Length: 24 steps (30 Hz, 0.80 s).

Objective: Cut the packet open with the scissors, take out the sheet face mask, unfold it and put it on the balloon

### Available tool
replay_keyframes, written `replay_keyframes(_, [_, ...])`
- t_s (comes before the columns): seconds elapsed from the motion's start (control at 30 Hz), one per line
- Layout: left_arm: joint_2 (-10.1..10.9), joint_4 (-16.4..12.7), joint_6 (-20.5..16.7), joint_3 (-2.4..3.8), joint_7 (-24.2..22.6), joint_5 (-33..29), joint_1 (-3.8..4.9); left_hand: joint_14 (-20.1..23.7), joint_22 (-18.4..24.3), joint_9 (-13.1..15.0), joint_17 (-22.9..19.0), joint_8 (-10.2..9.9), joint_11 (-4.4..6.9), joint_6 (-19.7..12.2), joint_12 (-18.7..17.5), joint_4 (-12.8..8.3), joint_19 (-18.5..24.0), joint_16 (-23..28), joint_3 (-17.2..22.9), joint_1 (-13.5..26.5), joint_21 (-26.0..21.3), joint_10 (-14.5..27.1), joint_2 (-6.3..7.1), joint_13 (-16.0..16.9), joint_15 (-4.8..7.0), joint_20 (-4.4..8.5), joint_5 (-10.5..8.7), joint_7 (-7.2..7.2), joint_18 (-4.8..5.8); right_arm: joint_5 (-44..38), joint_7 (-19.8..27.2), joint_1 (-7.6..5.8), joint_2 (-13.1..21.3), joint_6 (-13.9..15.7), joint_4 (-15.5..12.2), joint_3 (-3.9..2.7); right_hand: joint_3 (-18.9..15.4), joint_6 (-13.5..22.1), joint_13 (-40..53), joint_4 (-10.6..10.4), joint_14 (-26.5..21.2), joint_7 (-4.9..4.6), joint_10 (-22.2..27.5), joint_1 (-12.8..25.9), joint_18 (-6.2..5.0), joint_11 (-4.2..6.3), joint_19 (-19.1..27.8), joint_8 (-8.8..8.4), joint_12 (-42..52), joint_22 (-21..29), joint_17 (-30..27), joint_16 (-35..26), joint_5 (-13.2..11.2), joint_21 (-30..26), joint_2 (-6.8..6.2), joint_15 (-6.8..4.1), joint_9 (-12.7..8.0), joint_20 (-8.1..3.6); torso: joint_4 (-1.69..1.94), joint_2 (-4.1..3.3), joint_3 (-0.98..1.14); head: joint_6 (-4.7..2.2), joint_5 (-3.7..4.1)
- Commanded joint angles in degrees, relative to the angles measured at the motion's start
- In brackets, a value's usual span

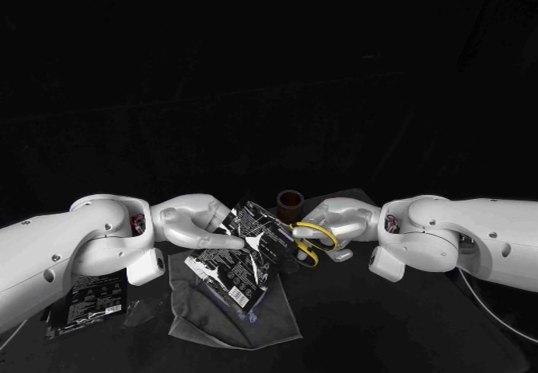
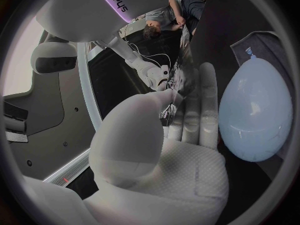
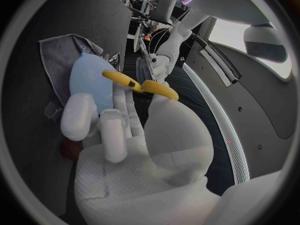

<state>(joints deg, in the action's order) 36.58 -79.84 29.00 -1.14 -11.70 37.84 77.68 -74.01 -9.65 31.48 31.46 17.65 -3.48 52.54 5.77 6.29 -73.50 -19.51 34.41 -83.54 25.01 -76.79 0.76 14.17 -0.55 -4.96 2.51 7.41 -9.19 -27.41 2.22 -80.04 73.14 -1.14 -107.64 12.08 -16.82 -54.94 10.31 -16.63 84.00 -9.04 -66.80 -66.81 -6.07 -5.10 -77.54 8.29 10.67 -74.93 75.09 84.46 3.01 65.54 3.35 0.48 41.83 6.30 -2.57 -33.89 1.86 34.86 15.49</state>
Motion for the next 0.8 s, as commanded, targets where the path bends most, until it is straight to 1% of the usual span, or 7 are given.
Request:
replay_keyframes(0.03, [-0.2,-0.3,2.7,-0.06,0.6,0.0,-0.05,0.0,-0.1,6.7,0.1,0.3,0.03,0.3,0.4,-0.9,0.0,-0.4,1.1,-0.4,0.2,-0.1,-0.23,0.0,0.49,0.21,0.24,0.09,-1.06,0.6,1.2,-0.12,-0.2,1.0,0.1,-0.15,-1.1,2.1,-0.8,0.0,1.6,-1.03,3.1,-0.9,0.75,-1.14,0.9,-1.6,-1.8,-6.9,-0.2,-0.6,-0.2,-1.6,-0.34,1.25,-0.9,0.89,0.0,0.02,0.0,-0.13,-0.09])
replay_keyframes(0.17, [-0.2,-0.2,2.8,-0.07,0.6,0.0,-0.05,0.0,-0.1,6.7,0.1,0.3,0.03,0.3,0.4,-0.9,0.0,-0.4,1.1,-0.4,0.2,-0.1,-0.23,0.0,0.49,0.21,0.24,0.09,-1.06,0.4,1.0,-0.13,-0.3,0.6,0.0,-0.15,-1.6,5.4,-2.0,-0.1,0.7,-1.61,6.6,-1.1,0.21,-1.93,2.4,-4.09,-3.7,-6.1,-2.0,-1.3,-0.2,-4.0,-0.82,2.09,-2.5,1.83,0.02,-0.02,0.01,-0.28,-0.23])
replay_keyframes(0.23, [-0.2,-0.2,2.8,-0.07,0.7,0.0,-0.05,0.0,-0.1,6.7,0.1,0.3,0.03,0.3,0.4,-0.9,0.0,-0.4,1.1,-0.4,0.2,-0.1,-0.23,0.0,0.49,0.21,0.24,0.09,-1.06,0.3,1.0,-0.13,-0.3,0.5,-0.1,-0.15,-1.3,6.7,-2.5,-0.2,0.3,-1.71,7.8,-1.0,-0.02,-2.11,3.1,-4.64,-4.3,-5.8,-2.7,-1.5,-0.2,-5.0,-1.32,2.27,-3.0,2.06,0.03,-0.01,0.03,-0.28,-0.24])
replay_keyframes(0.33, [-0.2,-0.2,2.9,-0.08,0.8,0.0,-0.05,0.0,-0.1,6.7,0.1,0.3,0.01,0.3,0.4,-0.9,0.0,-0.4,1.1,-0.4,0.3,-0.1,-0.23,0.0,0.48,0.21,0.24,0.12,-1.06,0.2,0.9,-0.13,-0.4,0.4,-0.2,-0.15,0.2,8.1,-3.3,-0.2,-0.1,-2.09,9.3,-0.5,-0.3,-2.52,3.9,-4.67,-4.7,-5.4,-3.3,-1.6,-0.2,-6.2,-2.68,2.64,-3.9,2.5,-0.02,-0.03,0.02,-0.31,-0.37])
replay_keyframes(0.47, [-0.2,-0.3,3.1,-0.08,0.8,0.0,-0.05,0.0,-0.1,6.7,0.1,0.3,0.01,0.3,0.4,-0.9,0.0,-0.4,1.1,-0.4,0.3,-0.1,-0.23,0.0,0.48,0.21,0.24,0.12,-1.06,0.2,0.9,-0.13,-0.4,0.4,-0.3,-0.16,1.2,8.2,-3.7,-0.2,-0.2,-2.29,9.5,-0.1,-0.35,-2.72,4.0,-4.5,-4.6,-5.3,-3.5,-1.6,-0.2,-6.5,-3.33,2.81,-4.3,2.69,-0.04,-0.03,0.02,-0.27,-0.37])
replay_keyframes(0.6, [-0.2,-0.3,3.1,-0.09,0.9,0.0,-0.05,0.0,-0.1,6.7,0.1,0.3,0.01,0.3,0.4,-0.9,0.0,-0.4,1.1,-0.4,0.3,-0.1,-0.23,0.0,0.48,0.21,0.24,0.12,-1.06,0.3,1.0,-0.14,-0.5,0.4,-0.2,-0.16,1.6,7.9,-3.8,-0.2,-0.2,-2.34,9.2,0.0,-0.35,-2.74,4.0,-4.32,-4.3,-5.3,-3.5,-1.6,-0.2,-6.4,-3.37,2.86,-4.4,2.76,0.01,-0.05,0.04,-0.25,-0.41])
replay_keyframes(0.8, [-0.2,-0.2,3.1,-0.09,1.0,0.0,-0.05,0.0,-0.1,6.8,0.2,0.3,-0.01,0.3,0.4,-0.9,0.0,-0.4,1.1,-0.4,0.3,-0.2,-0.25,0.1,0.48,0.2,0.24,0.15,-1.06,1.0,1.3,-0.15,-0.5,0.7,-0.2,-0.17,2.2,6.5,-3.7,-0.1,0.0,-2.18,6.8,-0.1,-0.16,-2.37,3.3,-3.76,-2.7,-5.7,-3.0,-1.2,-0.3,-5.1,-2.75,2.62,-4.6,2.7,0.01,-0.03,0.0,-0.22,-0.16])
